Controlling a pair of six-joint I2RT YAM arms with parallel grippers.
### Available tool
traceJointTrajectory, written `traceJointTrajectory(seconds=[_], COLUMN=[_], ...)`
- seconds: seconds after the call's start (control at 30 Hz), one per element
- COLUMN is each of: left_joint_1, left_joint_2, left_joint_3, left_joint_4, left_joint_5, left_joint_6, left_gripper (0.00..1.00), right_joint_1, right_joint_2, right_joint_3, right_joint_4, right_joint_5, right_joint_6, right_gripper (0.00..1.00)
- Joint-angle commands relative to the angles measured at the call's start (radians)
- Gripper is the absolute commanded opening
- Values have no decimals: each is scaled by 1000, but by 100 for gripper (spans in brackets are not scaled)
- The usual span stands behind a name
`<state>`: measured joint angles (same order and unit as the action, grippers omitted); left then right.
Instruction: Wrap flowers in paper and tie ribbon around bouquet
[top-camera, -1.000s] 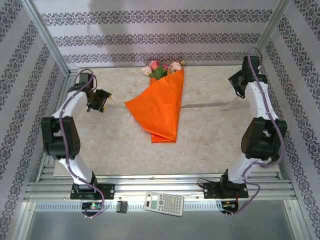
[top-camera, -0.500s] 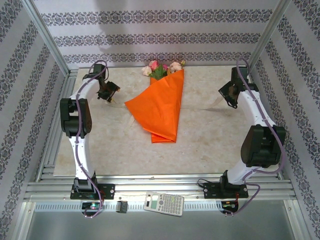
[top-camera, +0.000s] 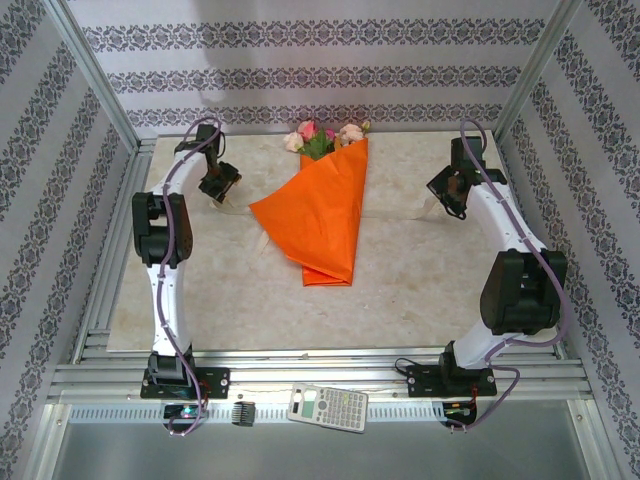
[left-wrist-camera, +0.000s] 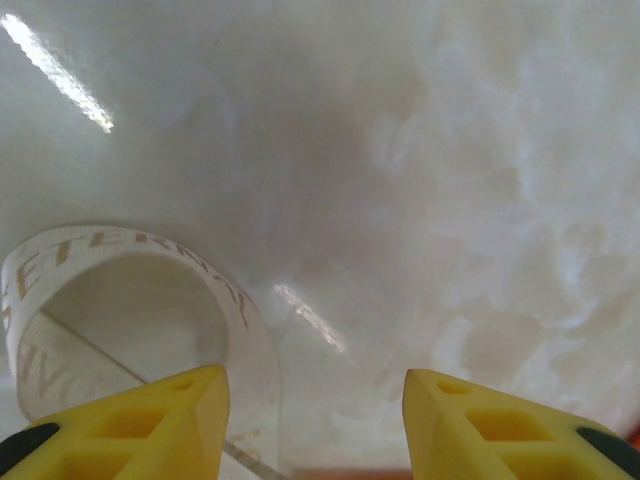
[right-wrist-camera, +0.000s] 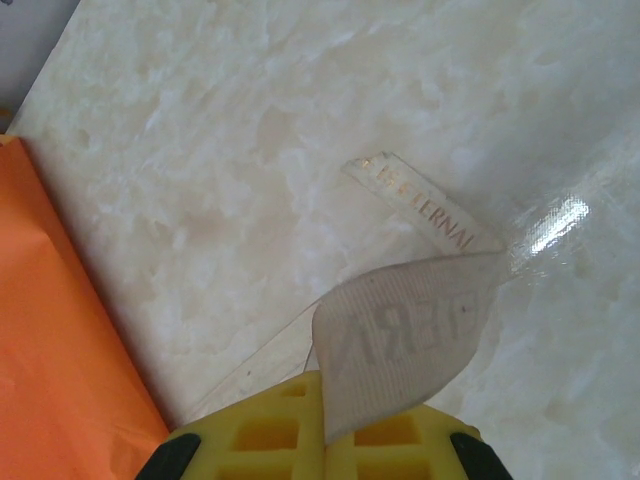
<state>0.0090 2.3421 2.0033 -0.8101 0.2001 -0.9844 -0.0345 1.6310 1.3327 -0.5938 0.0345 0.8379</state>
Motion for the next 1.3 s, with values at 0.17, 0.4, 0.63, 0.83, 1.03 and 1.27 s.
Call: traceJointTrajectory(seconds=[0.17,0.4,0.63,0.83,1.03,1.27], left_joint_1=[4,17,85,120,129,91], left_joint_2=[80,-4,-372,-592,-757,-831], left_joint_3=[82,0,-387,-628,-803,-809], left_joint_4=[-102,-74,198,355,698,698], left_joint_5=[-28,-61,-30,19,101,327], left_joint_6=[-8,17,-74,-170,-253,-229], left_gripper=[34,0,0,0,0,0], right_joint_1=[11,23,30,35,39,41], right_joint_2=[-5,7,8,7,-2,13], right_joint_3=[5,9,-5,-18,-30,-34], right_joint_4=[8,12,18,22,23,32], right_joint_5=[3,3,-1,-14,-35,-85], right_joint_6=[12,16,12,2,-9,-12], right_gripper=[0,0,0,0,0,0])
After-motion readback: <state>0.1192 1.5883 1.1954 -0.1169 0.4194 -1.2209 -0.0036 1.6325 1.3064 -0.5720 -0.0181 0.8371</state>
